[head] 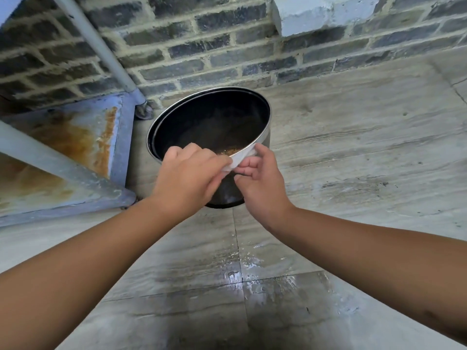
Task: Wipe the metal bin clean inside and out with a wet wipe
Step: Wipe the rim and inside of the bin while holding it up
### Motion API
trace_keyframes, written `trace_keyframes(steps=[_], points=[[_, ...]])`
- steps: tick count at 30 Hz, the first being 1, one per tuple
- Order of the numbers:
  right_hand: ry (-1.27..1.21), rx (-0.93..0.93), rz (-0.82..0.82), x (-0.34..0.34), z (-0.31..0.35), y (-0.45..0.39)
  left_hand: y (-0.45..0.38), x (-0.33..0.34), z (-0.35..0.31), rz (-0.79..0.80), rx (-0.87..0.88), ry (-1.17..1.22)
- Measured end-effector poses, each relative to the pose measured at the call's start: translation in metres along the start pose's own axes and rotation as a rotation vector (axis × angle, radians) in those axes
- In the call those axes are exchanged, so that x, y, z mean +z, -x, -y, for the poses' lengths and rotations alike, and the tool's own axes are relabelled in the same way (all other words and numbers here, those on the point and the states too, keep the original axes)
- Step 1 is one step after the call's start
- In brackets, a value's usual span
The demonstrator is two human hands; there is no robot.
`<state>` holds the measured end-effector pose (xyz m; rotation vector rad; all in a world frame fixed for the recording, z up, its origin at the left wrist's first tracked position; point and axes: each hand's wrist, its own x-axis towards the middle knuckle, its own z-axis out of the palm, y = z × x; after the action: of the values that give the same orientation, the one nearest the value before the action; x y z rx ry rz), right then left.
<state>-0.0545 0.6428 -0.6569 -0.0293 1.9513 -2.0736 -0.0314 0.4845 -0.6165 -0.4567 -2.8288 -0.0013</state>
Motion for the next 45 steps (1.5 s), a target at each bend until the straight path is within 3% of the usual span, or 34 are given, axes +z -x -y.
trace_keyframes(steps=[2, 5, 8, 12, 14, 16, 18, 21, 23, 25, 28, 33, 37, 41, 45], points=[[-0.008, -0.007, -0.004, 0.000, -0.001, 0.000, -0.001, 0.002, 0.000, -0.014, -0.155, 0.046], [0.080, -0.073, 0.012, -0.005, 0.002, 0.000, 0.005, 0.002, 0.004, -0.003, -0.198, -0.017], [0.476, -0.266, 0.024, -0.009, 0.009, -0.010, 0.016, -0.001, 0.019, 0.005, -0.216, -0.095], [1.137, -0.572, 0.001, -0.015, 0.029, -0.038, 0.030, 0.001, 0.038, 0.040, -0.289, -0.031], [1.298, -0.760, 0.037, -0.012, 0.035, -0.046, 0.035, 0.000, 0.041, 0.021, -0.393, 0.104], [1.402, -0.872, 0.111, -0.002, 0.039, -0.048, 0.041, 0.003, 0.039, -0.047, -0.640, 0.293], [1.502, -0.877, 0.179, 0.011, 0.040, -0.048, 0.047, 0.008, 0.031, -0.151, -0.920, 0.568], [1.565, -0.840, 0.236, 0.031, 0.039, -0.048, 0.056, 0.014, -0.003, -0.258, -1.185, 0.925], [1.580, -0.832, 0.272, 0.041, 0.035, -0.049, 0.055, 0.013, -0.025, -0.266, -1.346, 1.307], [1.574, -0.828, 0.282, 0.045, 0.032, -0.048, 0.048, 0.015, -0.034, -0.252, -1.321, 1.641], [1.482, -0.865, 0.241, 0.048, 0.029, -0.045, 0.033, 0.017, -0.030, -0.269, -1.151, 1.825], [1.323, -0.935, 0.344, 0.044, 0.025, -0.044, 0.020, 0.020, -0.022, -0.400, -1.136, 1.737], [1.340, -0.933, 0.353, 0.039, 0.021, -0.048, 0.009, 0.022, 0.007, -0.435, -1.184, 1.492], [1.326, -0.943, 0.324, 0.035, 0.017, -0.056, -0.004, 0.027, 0.052, -0.308, -1.179, 1.424], [1.320, -0.933, 0.293, 0.037, 0.015, -0.058, 0.000, 0.019, 0.094, -0.179, -1.025, 1.670]])
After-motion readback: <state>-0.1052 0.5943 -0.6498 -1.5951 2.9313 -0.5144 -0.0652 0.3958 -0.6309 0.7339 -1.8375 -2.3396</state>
